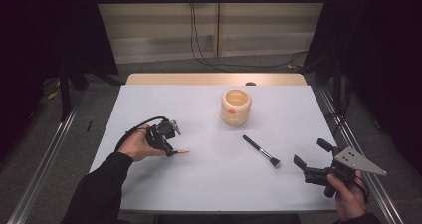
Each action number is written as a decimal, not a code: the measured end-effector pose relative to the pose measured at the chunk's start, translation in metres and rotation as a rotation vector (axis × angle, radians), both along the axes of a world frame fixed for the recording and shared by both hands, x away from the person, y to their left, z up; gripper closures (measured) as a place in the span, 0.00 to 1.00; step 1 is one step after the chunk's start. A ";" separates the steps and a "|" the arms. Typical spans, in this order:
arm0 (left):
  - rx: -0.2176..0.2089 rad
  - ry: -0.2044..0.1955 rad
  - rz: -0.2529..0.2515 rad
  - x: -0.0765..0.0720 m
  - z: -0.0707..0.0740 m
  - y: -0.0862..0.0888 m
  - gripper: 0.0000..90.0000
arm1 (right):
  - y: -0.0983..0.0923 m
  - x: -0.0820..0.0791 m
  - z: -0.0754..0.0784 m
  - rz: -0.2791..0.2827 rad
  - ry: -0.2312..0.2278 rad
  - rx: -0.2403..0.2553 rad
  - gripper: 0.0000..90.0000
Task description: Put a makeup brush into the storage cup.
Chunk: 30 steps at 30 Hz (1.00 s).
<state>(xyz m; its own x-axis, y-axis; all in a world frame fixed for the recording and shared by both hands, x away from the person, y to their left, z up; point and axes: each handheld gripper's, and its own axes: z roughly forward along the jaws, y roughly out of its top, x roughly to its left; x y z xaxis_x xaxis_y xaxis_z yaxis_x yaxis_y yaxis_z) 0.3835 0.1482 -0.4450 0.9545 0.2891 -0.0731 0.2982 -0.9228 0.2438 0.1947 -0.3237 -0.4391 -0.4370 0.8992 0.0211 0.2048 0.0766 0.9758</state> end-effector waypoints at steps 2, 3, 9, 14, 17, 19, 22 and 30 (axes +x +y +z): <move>-0.010 0.013 0.020 0.000 -0.001 0.000 0.86 | 0.000 0.000 0.000 -0.007 0.003 0.003 0.00; -0.001 0.016 0.012 0.001 0.000 0.000 0.86 | 0.001 0.000 0.000 -0.005 0.001 0.007 0.00; -0.024 0.046 0.025 0.006 -0.003 0.002 0.86 | 0.001 0.001 0.000 -0.007 0.001 0.000 0.00; -0.022 0.061 0.052 0.009 -0.003 0.003 0.92 | 0.001 0.001 0.000 -0.014 0.005 0.007 0.00; -0.029 0.068 0.055 0.010 -0.003 0.004 0.92 | 0.001 0.000 0.000 -0.015 0.010 0.006 0.00; -0.033 0.054 0.067 0.009 -0.003 0.003 0.92 | 0.000 0.000 0.000 -0.012 0.010 0.003 0.00; -0.021 0.067 0.073 0.009 -0.001 0.004 0.93 | 0.000 0.000 0.000 -0.015 0.007 0.002 0.00; -0.028 0.070 0.104 0.010 0.000 0.004 0.93 | 0.001 0.000 0.000 -0.026 0.009 0.019 0.00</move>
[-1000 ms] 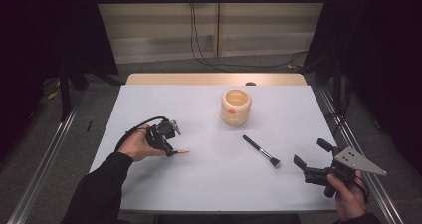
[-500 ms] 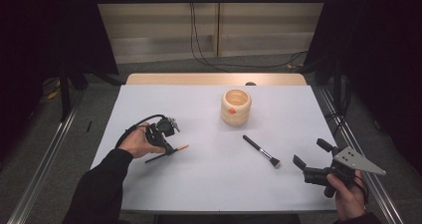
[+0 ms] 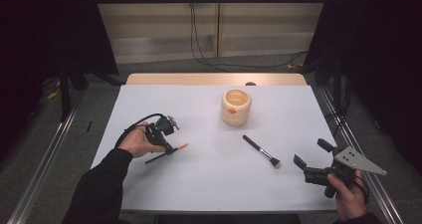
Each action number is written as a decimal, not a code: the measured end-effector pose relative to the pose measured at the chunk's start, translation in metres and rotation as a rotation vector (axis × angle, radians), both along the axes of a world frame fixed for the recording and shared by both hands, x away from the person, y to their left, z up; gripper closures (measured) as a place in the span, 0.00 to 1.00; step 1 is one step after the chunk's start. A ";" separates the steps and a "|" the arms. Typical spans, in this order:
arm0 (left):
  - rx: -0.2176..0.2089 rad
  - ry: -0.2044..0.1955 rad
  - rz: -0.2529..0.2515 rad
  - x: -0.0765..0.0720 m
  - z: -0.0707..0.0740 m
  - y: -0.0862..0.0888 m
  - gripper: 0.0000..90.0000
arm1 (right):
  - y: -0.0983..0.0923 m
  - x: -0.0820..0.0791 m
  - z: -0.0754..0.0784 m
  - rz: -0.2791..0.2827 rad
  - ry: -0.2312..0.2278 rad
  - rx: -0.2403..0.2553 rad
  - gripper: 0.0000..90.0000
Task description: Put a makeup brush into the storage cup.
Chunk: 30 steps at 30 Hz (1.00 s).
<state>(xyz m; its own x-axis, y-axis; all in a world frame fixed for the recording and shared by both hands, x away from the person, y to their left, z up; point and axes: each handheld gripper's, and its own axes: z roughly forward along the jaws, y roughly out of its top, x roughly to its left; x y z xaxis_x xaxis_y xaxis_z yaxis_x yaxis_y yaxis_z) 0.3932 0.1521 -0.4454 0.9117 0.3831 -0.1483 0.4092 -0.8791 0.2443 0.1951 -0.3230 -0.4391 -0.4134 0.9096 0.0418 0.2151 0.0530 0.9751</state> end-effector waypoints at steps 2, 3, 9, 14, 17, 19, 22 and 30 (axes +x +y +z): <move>-0.004 -0.005 0.006 0.000 0.000 0.000 0.93 | 0.000 0.000 0.000 0.015 0.000 -0.011 0.00; -0.006 0.003 0.003 0.001 0.000 0.001 0.93 | 0.000 0.000 0.000 0.013 0.000 -0.013 0.00; -0.016 0.014 0.017 0.002 0.001 0.003 0.93 | -0.001 0.000 0.000 0.006 0.003 -0.015 0.00; -0.046 0.016 0.030 0.002 0.005 0.004 0.93 | 0.000 0.000 0.000 -0.002 0.001 0.003 0.00; -0.067 0.009 0.041 0.003 0.009 0.006 0.93 | 0.000 0.000 0.000 0.001 -0.001 0.005 0.00; -0.077 0.007 0.048 0.003 0.011 0.008 0.93 | 0.000 0.000 0.000 0.003 -0.001 0.004 0.00; -0.104 -0.001 0.060 0.002 0.016 0.009 0.93 | -0.001 0.000 0.000 0.020 -0.001 -0.010 0.00; -0.168 -0.029 0.098 0.000 0.024 0.011 0.93 | 0.000 0.000 0.000 0.004 -0.002 0.006 0.00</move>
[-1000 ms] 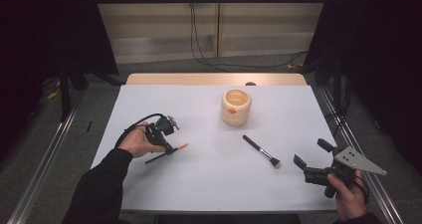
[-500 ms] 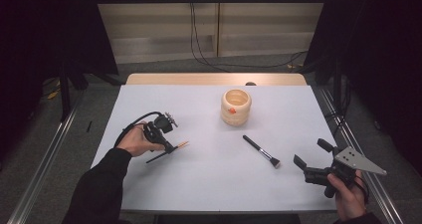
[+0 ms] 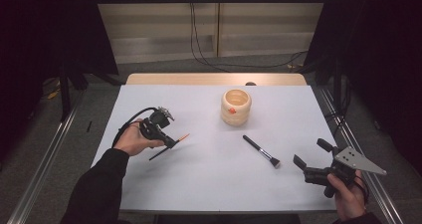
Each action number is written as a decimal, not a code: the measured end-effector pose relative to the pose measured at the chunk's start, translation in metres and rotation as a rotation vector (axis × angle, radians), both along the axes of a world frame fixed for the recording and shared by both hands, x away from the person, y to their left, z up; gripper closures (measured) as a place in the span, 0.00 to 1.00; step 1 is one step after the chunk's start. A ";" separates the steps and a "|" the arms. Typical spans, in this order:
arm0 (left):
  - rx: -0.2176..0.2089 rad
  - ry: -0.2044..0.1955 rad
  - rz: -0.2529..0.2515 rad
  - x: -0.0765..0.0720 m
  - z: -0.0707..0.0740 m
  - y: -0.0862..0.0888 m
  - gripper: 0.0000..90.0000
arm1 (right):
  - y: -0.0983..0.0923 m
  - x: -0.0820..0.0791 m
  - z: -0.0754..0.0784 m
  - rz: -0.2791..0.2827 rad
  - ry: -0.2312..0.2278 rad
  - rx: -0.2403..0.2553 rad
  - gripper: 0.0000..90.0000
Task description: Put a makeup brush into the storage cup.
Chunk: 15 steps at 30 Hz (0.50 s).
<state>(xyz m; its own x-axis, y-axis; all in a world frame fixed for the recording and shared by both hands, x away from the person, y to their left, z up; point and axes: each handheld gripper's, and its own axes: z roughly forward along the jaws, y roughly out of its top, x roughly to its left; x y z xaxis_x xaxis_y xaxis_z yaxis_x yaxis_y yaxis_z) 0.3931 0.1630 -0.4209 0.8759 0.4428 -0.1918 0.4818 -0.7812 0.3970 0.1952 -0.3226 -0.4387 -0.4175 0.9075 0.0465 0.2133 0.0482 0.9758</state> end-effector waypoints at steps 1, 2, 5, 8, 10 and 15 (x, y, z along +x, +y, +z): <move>-0.004 -0.005 0.009 0.000 0.001 0.001 0.93 | 0.000 0.000 0.000 0.001 0.000 -0.002 0.00; -0.007 -0.024 0.014 0.001 0.002 0.002 0.93 | 0.000 0.000 0.000 0.004 -0.001 -0.006 0.00; -0.047 -0.033 0.045 -0.001 0.006 0.003 0.93 | -0.001 0.000 0.000 0.008 -0.001 -0.013 0.00; -0.099 -0.059 0.073 -0.003 0.011 0.003 0.93 | 0.000 0.000 0.000 0.000 -0.002 0.000 0.00; -0.139 -0.068 0.105 -0.004 0.014 0.003 0.93 | 0.000 0.000 0.000 -0.001 -0.002 0.001 0.00; -0.171 -0.095 0.084 -0.012 0.020 0.001 0.93 | 0.000 0.000 0.000 0.016 0.000 -0.011 0.00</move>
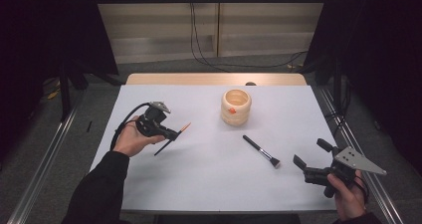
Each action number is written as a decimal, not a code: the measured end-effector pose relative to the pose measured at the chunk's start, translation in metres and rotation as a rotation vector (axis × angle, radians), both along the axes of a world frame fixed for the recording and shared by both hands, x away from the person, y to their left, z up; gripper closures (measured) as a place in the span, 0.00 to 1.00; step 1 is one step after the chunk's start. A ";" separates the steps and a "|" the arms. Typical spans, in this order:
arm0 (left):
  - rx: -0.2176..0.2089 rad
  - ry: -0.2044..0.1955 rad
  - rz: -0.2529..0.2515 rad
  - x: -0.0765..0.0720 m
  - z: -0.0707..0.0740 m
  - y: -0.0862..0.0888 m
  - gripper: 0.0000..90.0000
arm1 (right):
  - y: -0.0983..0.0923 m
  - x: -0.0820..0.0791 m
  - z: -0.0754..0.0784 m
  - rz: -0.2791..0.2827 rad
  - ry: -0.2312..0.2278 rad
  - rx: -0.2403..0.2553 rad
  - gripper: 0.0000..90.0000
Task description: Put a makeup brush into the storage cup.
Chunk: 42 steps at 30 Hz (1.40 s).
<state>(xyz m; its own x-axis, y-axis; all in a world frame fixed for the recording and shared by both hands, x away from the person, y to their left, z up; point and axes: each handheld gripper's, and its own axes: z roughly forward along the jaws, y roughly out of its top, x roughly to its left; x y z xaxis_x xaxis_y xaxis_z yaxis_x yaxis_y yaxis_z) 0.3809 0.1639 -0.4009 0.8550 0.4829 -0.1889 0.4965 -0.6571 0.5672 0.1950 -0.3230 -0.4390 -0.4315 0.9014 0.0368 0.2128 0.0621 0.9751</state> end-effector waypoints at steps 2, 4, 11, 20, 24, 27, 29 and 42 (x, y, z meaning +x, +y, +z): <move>-0.015 -0.017 0.003 -0.003 0.002 -0.002 0.93 | 0.000 0.000 0.000 0.007 0.000 -0.002 0.00; -0.043 -0.031 0.007 -0.005 0.005 -0.002 0.93 | 0.000 0.000 0.000 0.001 -0.001 0.001 0.00; -0.136 -0.093 0.037 -0.010 0.011 0.000 0.93 | 0.000 0.000 0.000 0.002 -0.004 0.001 0.00; -0.236 -0.145 0.099 -0.018 0.013 0.002 0.93 | 0.000 0.000 0.000 0.004 -0.004 0.004 0.00; -0.279 -0.200 0.118 -0.022 0.014 0.004 0.93 | 0.000 0.000 0.000 0.005 -0.005 0.004 0.00; -0.308 -0.241 0.147 -0.025 0.014 0.006 0.93 | 0.000 0.000 0.000 0.004 -0.004 0.004 0.00; -0.323 -0.250 0.156 -0.027 0.014 0.006 0.93 | 0.001 0.000 0.000 0.004 -0.004 0.005 0.00; -0.438 -0.342 0.215 -0.041 0.015 0.008 0.93 | 0.001 0.000 0.000 0.003 -0.005 0.008 0.00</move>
